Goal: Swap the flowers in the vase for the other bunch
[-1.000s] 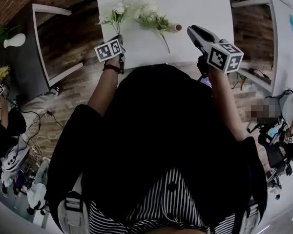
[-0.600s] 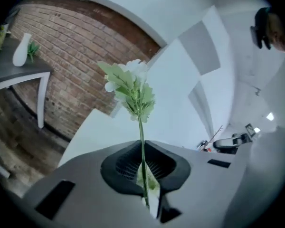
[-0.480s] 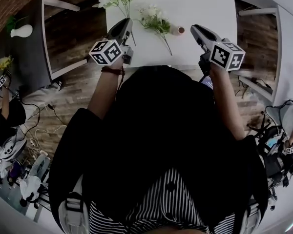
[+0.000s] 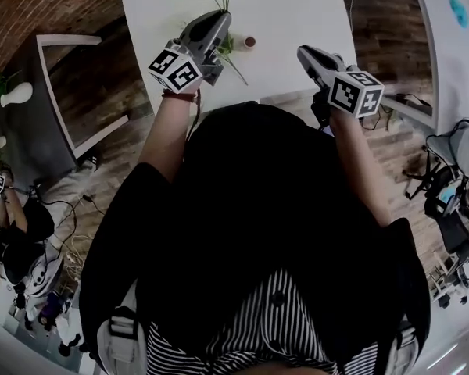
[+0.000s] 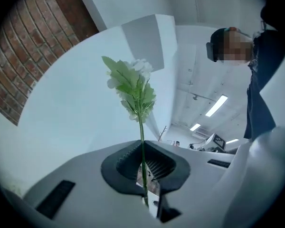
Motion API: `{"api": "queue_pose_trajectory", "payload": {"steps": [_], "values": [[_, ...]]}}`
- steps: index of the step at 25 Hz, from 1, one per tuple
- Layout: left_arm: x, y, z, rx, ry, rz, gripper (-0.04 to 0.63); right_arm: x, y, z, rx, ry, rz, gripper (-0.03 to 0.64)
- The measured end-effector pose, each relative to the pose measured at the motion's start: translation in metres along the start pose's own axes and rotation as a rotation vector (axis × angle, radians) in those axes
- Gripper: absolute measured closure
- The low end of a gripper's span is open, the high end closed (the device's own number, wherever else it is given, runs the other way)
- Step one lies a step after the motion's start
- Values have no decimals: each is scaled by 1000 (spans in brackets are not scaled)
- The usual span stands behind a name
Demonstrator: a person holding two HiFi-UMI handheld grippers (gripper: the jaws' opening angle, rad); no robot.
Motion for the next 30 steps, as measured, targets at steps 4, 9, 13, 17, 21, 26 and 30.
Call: {"api": "queue_pose_trajectory", "payload": {"steps": [4, 9, 13, 17, 21, 26, 30], "values": [[37, 28, 3, 60, 62, -54, 577, 9, -25, 18, 50, 5, 4, 586], [66, 55, -5, 48, 64, -67, 577, 24, -59, 33, 85, -12, -6, 588], [83, 68, -2, 74, 133, -85, 577, 31, -68, 38, 59, 14, 14, 588], [85, 64, -8, 90, 156, -61, 577, 29, -66, 29, 11, -20, 29, 588], [98, 58, -9, 106, 191, -73, 577, 34, -66, 29, 8, -27, 30, 589], [133, 48, -15, 99, 187, -129, 570, 26, -57, 22, -9, -51, 48, 592], [138, 43, -8, 103, 213, -172, 522, 15, -44, 15, -43, -92, 55, 589]]}}
Point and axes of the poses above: the fingertips, and each gripper's own axes: y forward along the fingers, z to its right, x out of its underside, the point moved 1 cm from there along -y, backward along the fingers, and after that the axes turned 14 degrees about -x, right-handed, at the moved point
